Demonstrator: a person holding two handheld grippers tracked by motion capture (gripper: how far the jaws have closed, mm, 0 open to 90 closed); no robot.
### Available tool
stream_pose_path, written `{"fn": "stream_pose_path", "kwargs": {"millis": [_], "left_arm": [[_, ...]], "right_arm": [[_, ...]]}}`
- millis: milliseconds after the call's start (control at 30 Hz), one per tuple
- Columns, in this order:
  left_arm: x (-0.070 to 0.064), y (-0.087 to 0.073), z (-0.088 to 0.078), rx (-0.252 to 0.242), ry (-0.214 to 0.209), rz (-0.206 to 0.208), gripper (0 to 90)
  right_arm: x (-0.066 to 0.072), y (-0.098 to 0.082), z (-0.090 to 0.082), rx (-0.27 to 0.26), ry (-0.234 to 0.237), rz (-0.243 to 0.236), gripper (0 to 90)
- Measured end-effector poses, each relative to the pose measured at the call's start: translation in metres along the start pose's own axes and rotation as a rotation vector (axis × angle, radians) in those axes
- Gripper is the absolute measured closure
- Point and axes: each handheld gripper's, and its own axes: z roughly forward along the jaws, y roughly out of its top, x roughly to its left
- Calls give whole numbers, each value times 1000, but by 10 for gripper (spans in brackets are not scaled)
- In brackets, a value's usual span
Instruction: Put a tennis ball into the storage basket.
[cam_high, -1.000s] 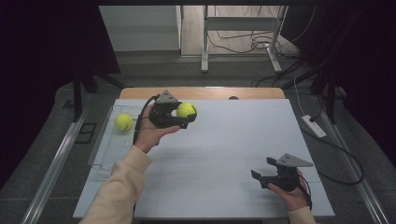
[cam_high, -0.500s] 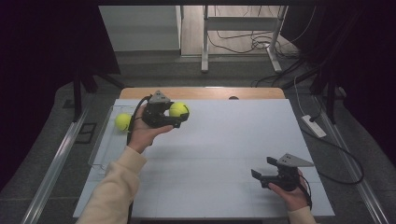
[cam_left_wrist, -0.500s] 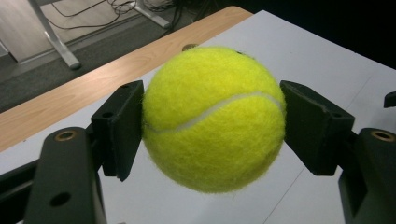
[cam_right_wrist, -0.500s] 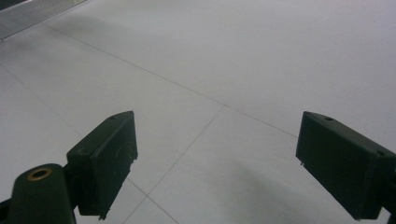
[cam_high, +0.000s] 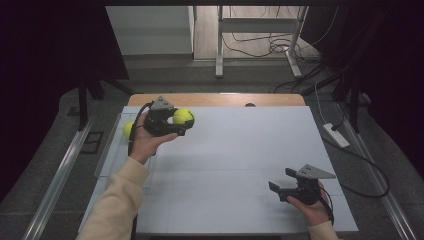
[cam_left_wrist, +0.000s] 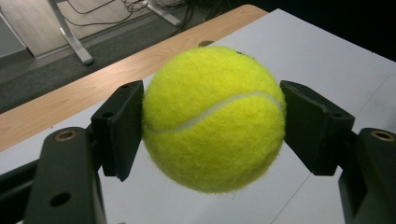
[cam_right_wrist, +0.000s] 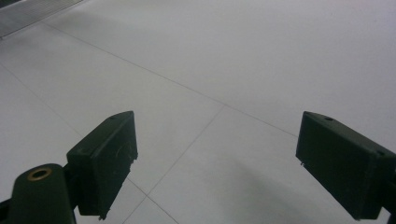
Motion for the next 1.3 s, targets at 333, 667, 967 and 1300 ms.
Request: {"fn": "stream_pose_path", "kwargs": {"millis": [333, 667, 967, 1300], "left_arm": [[11, -8, -5, 2, 28, -16, 270], [23, -16, -14, 2, 61, -44, 270], [35, -24, -21, 11, 92, -71, 270], [50, -37, -25, 30, 135, -102, 270]], "right_arm": [[0, 0, 0, 2, -1, 0, 122], [0, 0, 1, 2, -1, 1, 122], [0, -1, 1, 5, 0, 1, 122], [1, -1, 2, 7, -1, 0, 122]]}}
